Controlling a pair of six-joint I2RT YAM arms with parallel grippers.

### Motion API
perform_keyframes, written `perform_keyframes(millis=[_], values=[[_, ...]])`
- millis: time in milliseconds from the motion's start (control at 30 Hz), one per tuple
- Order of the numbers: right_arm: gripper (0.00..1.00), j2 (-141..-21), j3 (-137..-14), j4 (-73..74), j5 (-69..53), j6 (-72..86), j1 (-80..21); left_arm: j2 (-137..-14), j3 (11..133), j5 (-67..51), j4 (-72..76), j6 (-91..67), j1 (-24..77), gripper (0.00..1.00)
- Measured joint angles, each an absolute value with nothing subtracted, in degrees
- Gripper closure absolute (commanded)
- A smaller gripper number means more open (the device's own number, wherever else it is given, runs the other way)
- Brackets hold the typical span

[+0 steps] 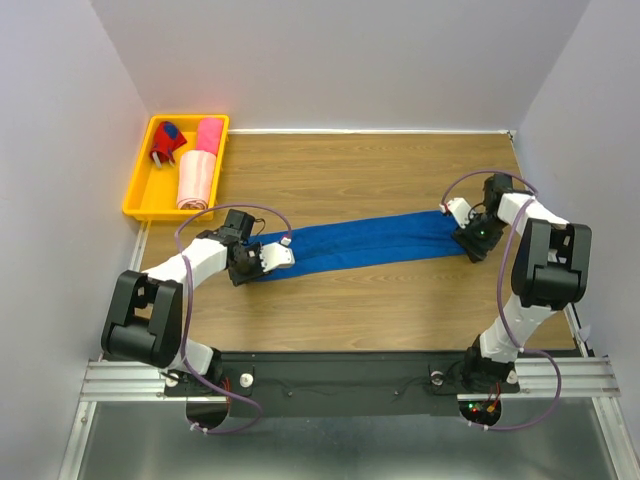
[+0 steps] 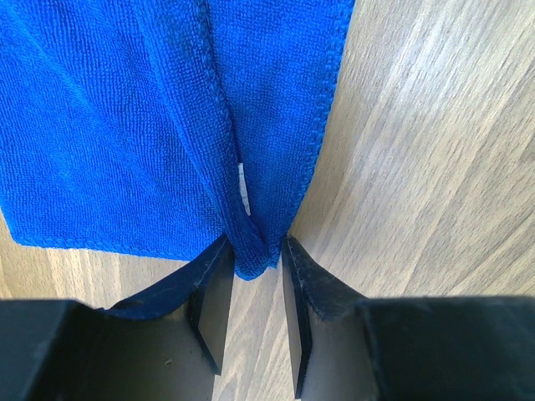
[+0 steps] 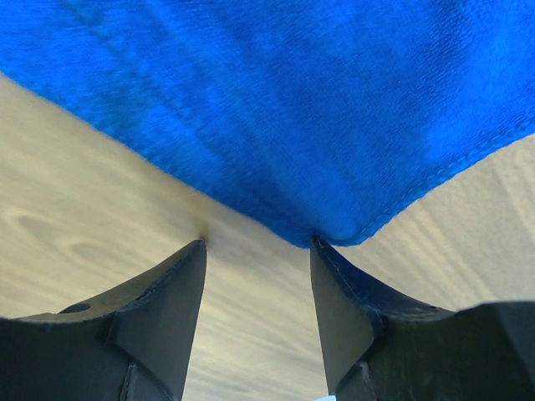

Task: Roll the towels
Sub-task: Fold the towel

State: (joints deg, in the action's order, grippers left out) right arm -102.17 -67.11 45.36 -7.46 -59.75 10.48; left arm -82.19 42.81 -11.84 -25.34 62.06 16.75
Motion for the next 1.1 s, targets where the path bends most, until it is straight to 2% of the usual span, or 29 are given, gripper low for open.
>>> perform_keyframes(millis=[267,433,767,833,1000,1067,1100], values=[[0.43,-103.1,-66.9,41.3,-5.2,-63.6,10.5,-82.3,42.9,-11.8,-25.3,61.6,16.8,0.6],[0.39,-103.0,-66.9,40.0,-5.1,-66.6,10.5,-82.4,42.9,-11.8,-25.3,61.5,16.7,0.6],[0.39,-102.9,-66.9,38.1,-5.2,-70.5,10.5,-83.2,43.7,-12.3,-25.8,60.9,16.4,0.6],[0.47,-103.2,-66.9,38.0,-5.2,-71.2,10.5,-83.2,43.8,-12.3,-25.8,60.8,16.4,0.6],[0.57,-104.0,-67.3,37.7,-5.3,-72.3,10.5,-83.5,43.9,-12.5,-25.8,60.5,16.4,0.62],[0.69,-104.3,-67.5,37.7,-5.3,-72.7,10.4,-83.5,44.0,-12.6,-25.8,60.3,16.4,0.63],[0.79,-104.4,-67.5,37.7,-5.3,-72.9,10.4,-83.5,44.0,-12.7,-25.8,60.2,16.4,0.66]])
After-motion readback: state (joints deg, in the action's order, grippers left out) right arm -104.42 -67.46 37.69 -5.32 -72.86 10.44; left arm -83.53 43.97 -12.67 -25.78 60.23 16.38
